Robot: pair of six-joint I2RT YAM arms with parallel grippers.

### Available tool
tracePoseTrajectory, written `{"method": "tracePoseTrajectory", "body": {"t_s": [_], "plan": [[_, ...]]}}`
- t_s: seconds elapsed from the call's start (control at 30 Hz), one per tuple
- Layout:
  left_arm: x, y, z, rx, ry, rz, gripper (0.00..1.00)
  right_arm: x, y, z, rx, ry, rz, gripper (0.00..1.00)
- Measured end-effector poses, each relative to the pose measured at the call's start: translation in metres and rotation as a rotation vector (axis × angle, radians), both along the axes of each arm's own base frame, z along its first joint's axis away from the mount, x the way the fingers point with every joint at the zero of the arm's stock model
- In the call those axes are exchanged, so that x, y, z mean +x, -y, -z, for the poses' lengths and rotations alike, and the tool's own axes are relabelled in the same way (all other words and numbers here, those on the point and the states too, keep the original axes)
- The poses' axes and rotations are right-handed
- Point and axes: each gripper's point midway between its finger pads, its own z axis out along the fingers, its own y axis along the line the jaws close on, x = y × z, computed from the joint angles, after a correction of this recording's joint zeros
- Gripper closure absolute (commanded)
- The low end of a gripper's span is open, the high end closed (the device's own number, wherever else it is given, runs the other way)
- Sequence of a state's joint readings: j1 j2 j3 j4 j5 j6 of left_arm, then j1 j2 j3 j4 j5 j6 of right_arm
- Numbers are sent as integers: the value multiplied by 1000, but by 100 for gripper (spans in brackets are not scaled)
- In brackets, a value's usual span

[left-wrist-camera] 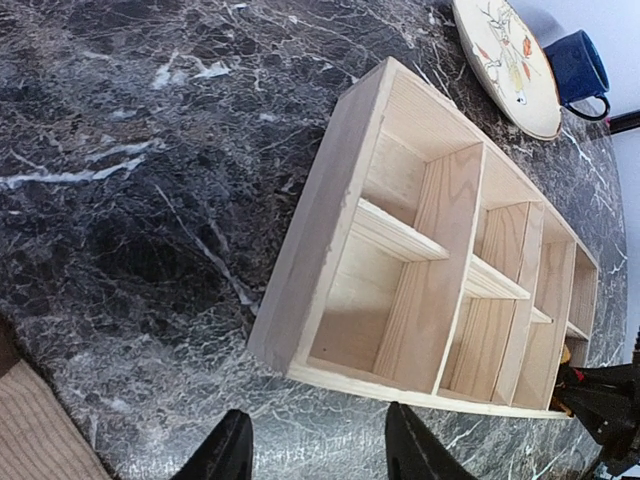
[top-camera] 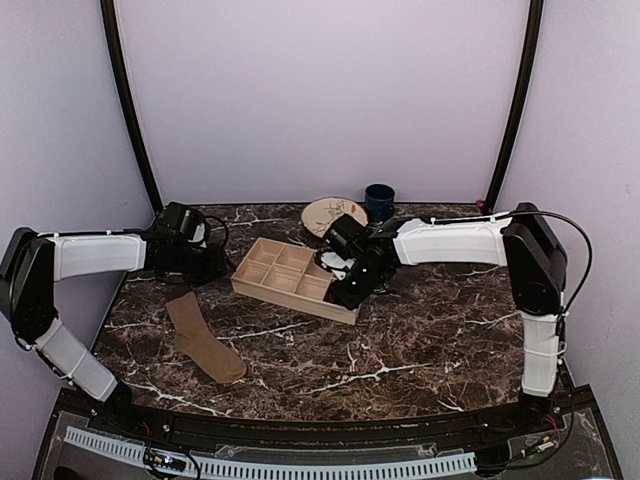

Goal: Roll the socks
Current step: Place the sock in the storage box.

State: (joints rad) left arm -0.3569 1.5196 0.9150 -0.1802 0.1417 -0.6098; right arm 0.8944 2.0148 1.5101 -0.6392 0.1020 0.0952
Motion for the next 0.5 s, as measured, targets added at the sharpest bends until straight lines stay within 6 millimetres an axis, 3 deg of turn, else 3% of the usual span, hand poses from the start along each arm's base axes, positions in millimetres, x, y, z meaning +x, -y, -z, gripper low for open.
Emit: {"method": "tracePoseTrajectory", "body": {"t_s": [0.17,0.37,0.4,0.5], "plan": [[2,10,4,-33,-8,38,52,8,-4,14,-37,-3,9,100],[2,18,11,-55,-31,74,52,8,-4,16,-38,-8,26,100],[2,19,12,-58,-33,80,52,8,-4,16,-37,-8,29,96],[2,21,14,-62,-36,90,52,8,-4,16,-30,-8,40,73]]}}
